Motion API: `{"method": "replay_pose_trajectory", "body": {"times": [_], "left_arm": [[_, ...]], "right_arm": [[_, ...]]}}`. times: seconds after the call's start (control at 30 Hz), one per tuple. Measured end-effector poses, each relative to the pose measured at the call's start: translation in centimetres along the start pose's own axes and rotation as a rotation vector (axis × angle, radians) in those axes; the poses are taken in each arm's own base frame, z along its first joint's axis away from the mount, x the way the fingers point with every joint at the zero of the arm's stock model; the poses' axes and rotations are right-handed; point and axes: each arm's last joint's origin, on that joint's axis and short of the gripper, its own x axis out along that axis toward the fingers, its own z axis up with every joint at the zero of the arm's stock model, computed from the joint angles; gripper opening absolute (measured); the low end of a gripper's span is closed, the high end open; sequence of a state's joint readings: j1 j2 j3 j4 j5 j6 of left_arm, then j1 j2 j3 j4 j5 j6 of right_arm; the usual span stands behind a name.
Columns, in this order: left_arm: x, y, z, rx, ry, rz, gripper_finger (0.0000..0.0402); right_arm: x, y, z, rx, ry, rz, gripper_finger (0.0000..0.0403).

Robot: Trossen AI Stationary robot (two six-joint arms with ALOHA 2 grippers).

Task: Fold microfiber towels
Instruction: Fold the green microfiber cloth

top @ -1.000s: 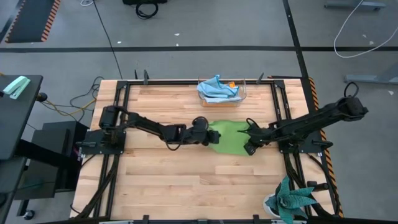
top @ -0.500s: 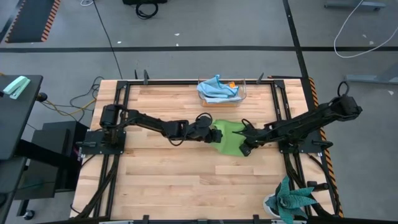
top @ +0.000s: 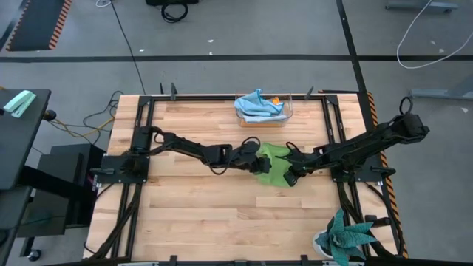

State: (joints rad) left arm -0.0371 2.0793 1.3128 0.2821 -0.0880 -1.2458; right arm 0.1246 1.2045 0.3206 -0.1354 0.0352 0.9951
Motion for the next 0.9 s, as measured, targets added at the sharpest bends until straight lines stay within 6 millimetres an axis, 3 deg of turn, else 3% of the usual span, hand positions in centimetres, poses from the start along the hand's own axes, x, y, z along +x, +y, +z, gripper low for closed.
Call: {"method": "replay_pose_trajectory", "body": {"times": [0.33, 0.7, 0.9], "left_arm": [[1.5, -0.8, 1.1, 0.030, 0.033, -0.033, 0.0008], [4.2, -0.5, 0.2, 0.027, 0.121, -0.023, 0.0008], [4.3, -0.3, 0.2, 0.027, 0.127, -0.010, 0.0008]], "right_arm": [[0.0, 0.1, 0.0, 0.000, 0.007, 0.014, 0.0000], [0.0, 0.1, 0.0, 0.000, 0.010, 0.016, 0.0000], [-0.2, 0.1, 0.1, 0.009, 0.000, 0.025, 0.0000]]}}
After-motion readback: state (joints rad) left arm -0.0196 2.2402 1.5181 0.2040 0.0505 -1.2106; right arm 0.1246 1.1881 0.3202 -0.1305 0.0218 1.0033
